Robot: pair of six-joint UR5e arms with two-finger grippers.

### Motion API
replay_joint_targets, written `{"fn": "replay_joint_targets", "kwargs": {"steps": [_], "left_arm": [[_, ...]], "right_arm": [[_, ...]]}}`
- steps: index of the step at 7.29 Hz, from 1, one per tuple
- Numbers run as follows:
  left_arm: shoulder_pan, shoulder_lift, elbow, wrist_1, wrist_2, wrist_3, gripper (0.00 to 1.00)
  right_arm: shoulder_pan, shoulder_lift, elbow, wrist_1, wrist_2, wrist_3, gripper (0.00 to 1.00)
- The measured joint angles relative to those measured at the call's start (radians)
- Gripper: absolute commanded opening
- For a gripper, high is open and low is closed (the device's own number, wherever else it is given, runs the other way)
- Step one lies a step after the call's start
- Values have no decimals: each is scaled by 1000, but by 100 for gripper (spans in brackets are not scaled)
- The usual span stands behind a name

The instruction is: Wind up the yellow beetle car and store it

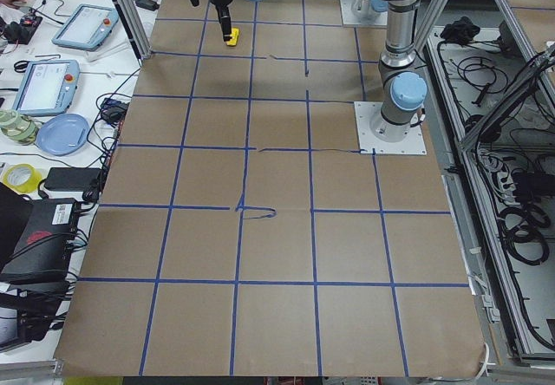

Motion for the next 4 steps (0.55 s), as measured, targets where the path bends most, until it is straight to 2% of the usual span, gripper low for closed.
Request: {"fn": "replay_joint_targets", "kwargs": {"steps": [4], "left_arm": [[-7, 94, -49, -87, 15, 243, 100]], "right_arm": [[-4, 13, -1, 4, 1, -85, 100]]}}
